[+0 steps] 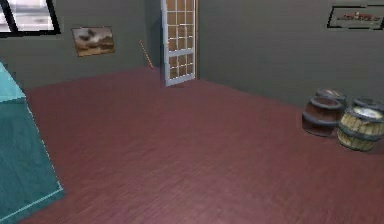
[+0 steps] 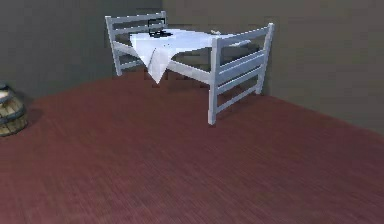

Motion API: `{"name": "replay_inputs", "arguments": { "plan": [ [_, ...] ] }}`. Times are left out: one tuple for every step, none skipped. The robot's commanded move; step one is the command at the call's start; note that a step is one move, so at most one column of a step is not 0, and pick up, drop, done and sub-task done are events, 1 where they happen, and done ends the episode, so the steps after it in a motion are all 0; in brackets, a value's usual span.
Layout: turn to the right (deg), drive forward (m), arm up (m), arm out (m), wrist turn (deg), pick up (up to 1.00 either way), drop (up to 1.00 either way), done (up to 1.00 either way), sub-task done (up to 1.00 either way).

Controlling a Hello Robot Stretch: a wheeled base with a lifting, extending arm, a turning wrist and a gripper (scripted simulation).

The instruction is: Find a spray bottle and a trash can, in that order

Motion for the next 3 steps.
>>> {"name": "replay_inputs", "arguments": {
  "plan": [
    [-9.0, 0.00, 0.00, 0.00, 0.0, 0.00, 0.00, 0.00, 0.00],
    [-3.0, 0.00, 0.00, 0.00, 0.0, 0.00, 0.00, 0.00, 0.00],
    [0.0, 1.00, 0.00, 0.00, 0.0, 0.00, 0.00, 0.00, 0.00]
  ]
}}
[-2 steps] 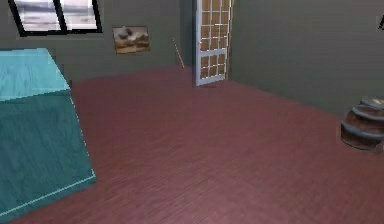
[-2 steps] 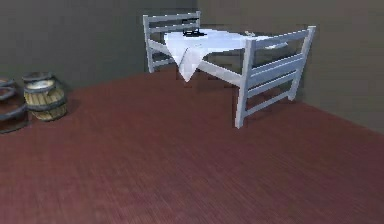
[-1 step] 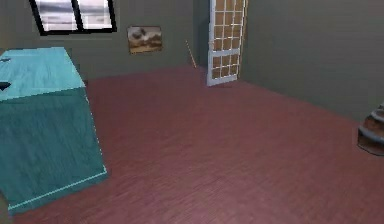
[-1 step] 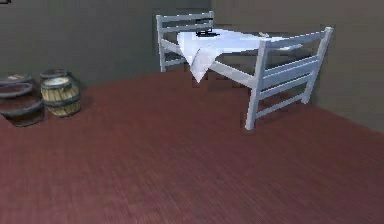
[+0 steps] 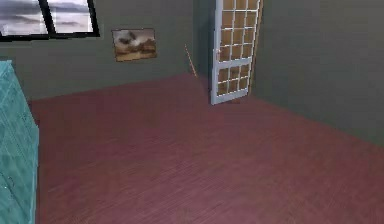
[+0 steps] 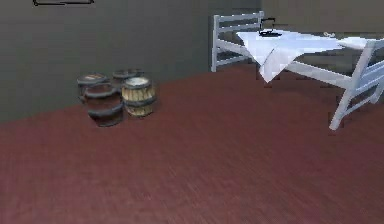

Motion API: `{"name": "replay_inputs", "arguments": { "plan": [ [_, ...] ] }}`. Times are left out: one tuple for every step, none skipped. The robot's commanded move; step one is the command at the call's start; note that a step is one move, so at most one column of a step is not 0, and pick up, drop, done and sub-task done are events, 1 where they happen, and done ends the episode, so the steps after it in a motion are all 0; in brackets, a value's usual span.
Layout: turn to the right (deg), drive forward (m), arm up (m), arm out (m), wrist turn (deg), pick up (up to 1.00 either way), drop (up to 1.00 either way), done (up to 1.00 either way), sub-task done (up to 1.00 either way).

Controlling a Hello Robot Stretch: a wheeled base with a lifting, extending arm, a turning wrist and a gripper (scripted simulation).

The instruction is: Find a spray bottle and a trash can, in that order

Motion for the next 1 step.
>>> {"name": "replay_inputs", "arguments": {
  "plan": [
    [0.0, 1.00, 0.00, 0.00, 0.0, 0.00, 0.00, 0.00, 0.00]
  ]
}}
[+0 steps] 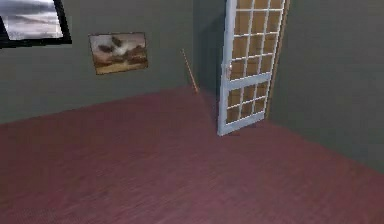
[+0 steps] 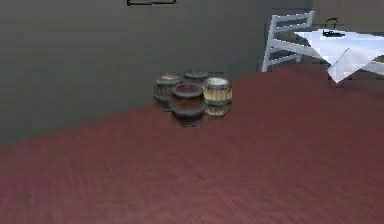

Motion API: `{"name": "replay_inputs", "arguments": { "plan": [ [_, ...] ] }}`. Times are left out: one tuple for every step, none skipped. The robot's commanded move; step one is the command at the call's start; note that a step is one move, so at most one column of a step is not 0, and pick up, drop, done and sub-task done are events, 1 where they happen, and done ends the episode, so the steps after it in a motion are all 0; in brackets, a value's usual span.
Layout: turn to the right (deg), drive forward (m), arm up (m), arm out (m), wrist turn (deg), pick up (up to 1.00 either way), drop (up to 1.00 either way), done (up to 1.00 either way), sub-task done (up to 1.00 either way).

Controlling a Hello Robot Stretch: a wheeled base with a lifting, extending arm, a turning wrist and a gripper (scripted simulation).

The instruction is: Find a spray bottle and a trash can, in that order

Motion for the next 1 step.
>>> {"name": "replay_inputs", "arguments": {
  "plan": [
    [0.0, 1.00, 0.00, 0.00, 0.0, 0.00, 0.00, 0.00, 0.00]
  ]
}}
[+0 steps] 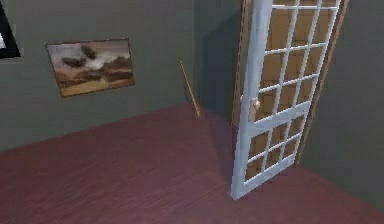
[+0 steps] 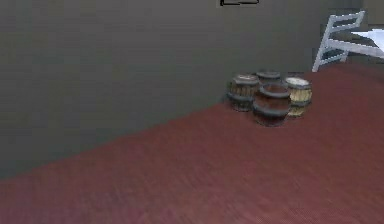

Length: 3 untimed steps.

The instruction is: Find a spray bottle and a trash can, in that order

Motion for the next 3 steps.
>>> {"name": "replay_inputs", "arguments": {
  "plan": [
    [0.0, 1.00, 0.00, 0.00, 0.0, 0.00, 0.00, 0.00, 0.00],
    [3.0, 0.00, 0.00, 0.00, 0.0, 0.00, 0.00, 0.00, 0.00],
    [-45.0, 0.00, 0.00, 0.00, 0.0, 0.00, 0.00, 0.00, 0.00]
  ]
}}
